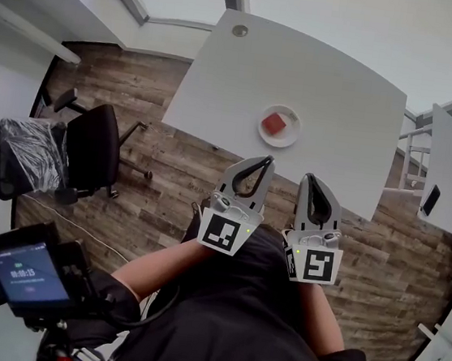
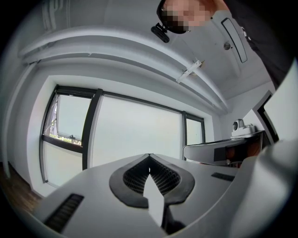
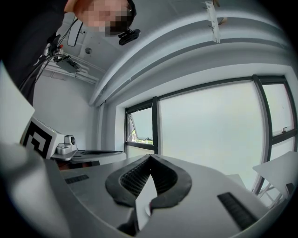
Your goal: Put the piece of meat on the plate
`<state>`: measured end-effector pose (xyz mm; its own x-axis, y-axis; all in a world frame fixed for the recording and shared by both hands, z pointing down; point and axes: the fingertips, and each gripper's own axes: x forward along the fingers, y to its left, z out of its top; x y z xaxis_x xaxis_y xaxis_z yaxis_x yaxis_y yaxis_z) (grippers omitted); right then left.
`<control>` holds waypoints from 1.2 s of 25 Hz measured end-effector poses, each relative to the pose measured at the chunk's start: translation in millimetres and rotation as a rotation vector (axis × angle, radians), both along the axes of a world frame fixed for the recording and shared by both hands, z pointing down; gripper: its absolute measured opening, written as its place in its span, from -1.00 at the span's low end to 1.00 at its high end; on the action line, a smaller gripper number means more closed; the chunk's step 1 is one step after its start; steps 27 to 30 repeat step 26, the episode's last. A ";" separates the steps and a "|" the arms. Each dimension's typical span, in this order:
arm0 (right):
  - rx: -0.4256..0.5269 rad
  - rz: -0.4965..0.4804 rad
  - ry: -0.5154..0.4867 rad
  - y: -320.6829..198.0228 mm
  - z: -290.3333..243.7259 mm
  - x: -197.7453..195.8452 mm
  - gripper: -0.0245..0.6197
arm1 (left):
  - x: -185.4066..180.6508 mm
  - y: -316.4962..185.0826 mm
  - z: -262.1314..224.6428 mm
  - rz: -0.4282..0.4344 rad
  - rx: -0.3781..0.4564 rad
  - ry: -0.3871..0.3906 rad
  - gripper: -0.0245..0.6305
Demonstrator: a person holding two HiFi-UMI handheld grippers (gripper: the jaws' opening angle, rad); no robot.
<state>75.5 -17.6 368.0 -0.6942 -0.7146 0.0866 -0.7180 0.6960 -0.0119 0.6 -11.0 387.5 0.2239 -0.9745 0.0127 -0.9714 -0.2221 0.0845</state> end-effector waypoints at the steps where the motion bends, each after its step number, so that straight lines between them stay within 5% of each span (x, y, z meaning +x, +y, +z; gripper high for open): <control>1: 0.002 -0.002 0.004 0.1 0.0 -0.5 -0.91 | 1.3 0.2 -0.4 0.003 0.001 0.000 -0.91; 30: 0.038 0.007 -0.005 0.4 -5.9 0.2 -0.91 | 7.9 1.7 5.5 0.025 -0.005 -0.028 -0.91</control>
